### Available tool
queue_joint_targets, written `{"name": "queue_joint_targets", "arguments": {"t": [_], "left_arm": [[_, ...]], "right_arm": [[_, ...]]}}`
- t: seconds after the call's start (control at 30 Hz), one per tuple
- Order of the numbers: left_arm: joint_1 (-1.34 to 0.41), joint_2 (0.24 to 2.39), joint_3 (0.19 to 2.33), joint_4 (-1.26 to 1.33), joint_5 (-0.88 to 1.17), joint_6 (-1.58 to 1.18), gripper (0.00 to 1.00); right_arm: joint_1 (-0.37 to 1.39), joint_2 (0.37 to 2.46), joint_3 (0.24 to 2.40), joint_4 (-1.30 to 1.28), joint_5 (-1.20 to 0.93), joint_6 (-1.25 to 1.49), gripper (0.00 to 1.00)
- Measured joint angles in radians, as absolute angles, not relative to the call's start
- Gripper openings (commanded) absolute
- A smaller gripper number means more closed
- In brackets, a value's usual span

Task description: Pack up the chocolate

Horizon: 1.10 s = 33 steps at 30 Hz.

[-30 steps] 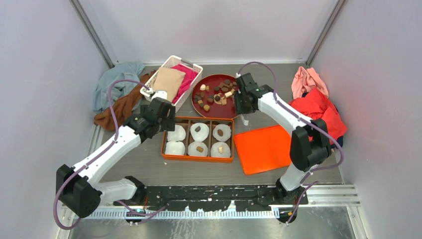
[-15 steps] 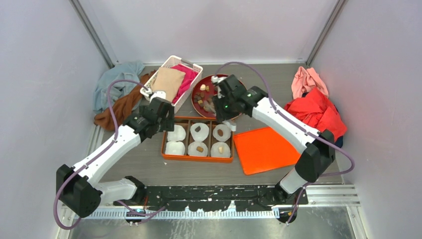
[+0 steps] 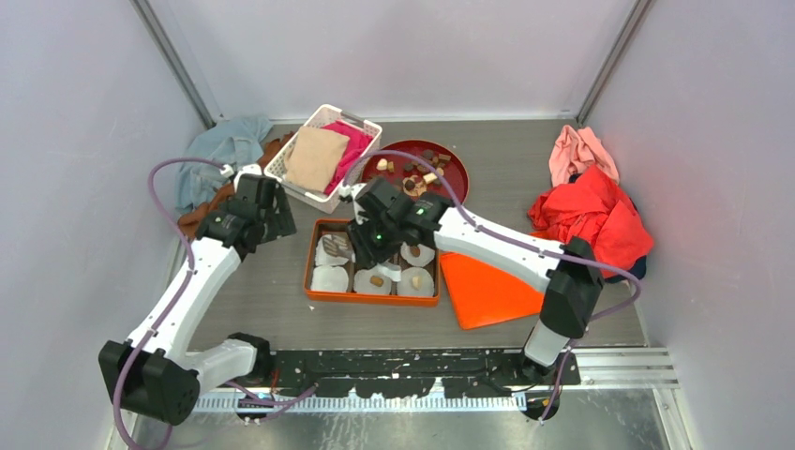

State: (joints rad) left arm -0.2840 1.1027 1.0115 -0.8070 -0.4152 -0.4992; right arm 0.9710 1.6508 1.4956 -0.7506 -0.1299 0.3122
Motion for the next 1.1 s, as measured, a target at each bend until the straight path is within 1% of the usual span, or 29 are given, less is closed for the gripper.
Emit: {"name": "queue_joint_targets", "arguments": {"t": [0.3,0.67,0.97,1.1], "left_arm": [[-0.221,1.102,1.011,-0.823,-0.357,-0.499,0.87],[-0.220,1.102,1.010,-0.822,-0.324,-0.501,0.86],[-0.220,1.102,0.999,-0.821,-0.313,-0.510,0.86],[-0.220,1.102,0.995,-0.820,-0.313,-0.515,0.85]], "right_arm": [[1.032,1.763,1.487,-0.714,-0.159,0.324,0.22],[1.033,1.781,1.467,-0.715,-0.165,0.324,0.25],[1.044,1.787,1.448,-0.723,-0.170,0.324,0.40],[1.047,1.787,1.448,-0.723,-0.171,0.323,0.44]]}}
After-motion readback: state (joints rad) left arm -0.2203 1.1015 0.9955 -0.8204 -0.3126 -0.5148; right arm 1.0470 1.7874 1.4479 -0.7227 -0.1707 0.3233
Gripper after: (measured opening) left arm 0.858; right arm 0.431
